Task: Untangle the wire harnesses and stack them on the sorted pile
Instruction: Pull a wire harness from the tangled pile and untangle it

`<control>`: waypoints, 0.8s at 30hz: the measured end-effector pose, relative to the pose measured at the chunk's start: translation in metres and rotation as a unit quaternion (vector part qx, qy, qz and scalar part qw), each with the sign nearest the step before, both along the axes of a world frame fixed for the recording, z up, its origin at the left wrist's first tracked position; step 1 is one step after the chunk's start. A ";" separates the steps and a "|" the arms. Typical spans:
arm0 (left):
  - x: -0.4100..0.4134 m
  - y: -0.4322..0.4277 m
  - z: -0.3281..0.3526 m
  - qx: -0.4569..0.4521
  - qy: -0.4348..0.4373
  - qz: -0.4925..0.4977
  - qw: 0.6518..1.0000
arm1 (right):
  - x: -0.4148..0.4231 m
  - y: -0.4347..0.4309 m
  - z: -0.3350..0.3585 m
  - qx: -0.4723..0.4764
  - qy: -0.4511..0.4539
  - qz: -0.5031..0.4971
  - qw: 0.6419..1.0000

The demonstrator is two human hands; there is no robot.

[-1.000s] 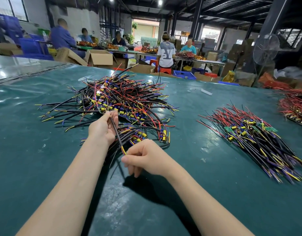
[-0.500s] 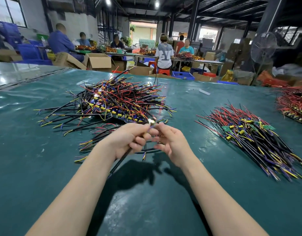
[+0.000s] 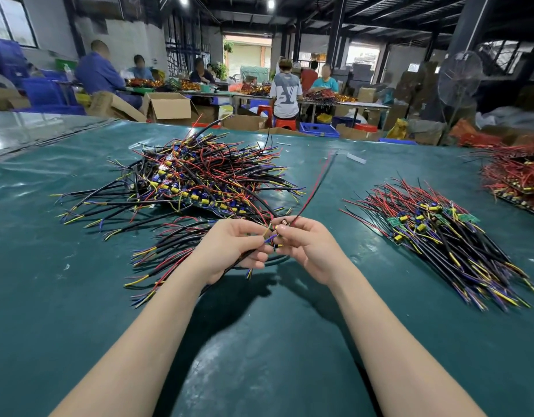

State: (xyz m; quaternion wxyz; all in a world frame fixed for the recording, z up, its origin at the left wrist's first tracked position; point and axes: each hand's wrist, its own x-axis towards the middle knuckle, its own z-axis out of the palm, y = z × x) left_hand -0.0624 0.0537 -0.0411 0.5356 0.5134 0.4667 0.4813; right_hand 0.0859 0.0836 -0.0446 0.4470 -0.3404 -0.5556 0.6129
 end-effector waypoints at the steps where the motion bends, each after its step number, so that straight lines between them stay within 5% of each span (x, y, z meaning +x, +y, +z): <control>1: 0.000 0.001 -0.001 0.013 -0.005 0.017 1.000 | 0.001 0.000 -0.001 -0.008 -0.008 -0.001 1.000; 6: 0.001 -0.001 -0.002 0.041 0.028 0.041 0.998 | 0.006 0.004 -0.003 -0.043 0.033 -0.056 0.997; 11: 0.000 0.001 -0.004 0.016 0.058 0.060 0.996 | 0.002 0.003 -0.001 -0.056 0.099 0.000 0.994; 19: 0.004 -0.001 -0.005 -0.011 0.079 0.044 0.996 | -0.005 -0.002 -0.008 0.077 -0.044 -0.031 0.996; 24: 0.004 0.002 -0.001 -0.009 0.105 0.052 0.993 | -0.003 -0.001 -0.006 0.035 -0.016 -0.039 0.998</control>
